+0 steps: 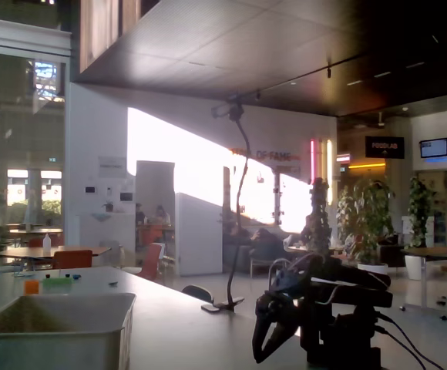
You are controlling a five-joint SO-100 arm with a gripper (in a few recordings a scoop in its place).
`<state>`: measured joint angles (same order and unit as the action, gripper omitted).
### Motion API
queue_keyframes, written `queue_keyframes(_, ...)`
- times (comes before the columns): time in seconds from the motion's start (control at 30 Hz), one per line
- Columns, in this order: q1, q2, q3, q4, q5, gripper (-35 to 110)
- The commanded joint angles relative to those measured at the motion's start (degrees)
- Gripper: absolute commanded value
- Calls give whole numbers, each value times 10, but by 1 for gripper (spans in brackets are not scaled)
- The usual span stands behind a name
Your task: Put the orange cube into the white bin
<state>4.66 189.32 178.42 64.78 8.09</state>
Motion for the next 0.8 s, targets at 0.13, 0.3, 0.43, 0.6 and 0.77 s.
queue_keyframes(0.13,-4,9,-1,-7,-3,-3)
queue_keyframes(0.3,4,10,-2,-10,-5,-3)
queue_keyframes(0.43,-4,27,-15,-54,-5,-3)
queue_keyframes(0.6,-4,28,-61,-160,-5,-3)
queue_keyframes(0.77,-5,28,-125,-215,-2,-3)
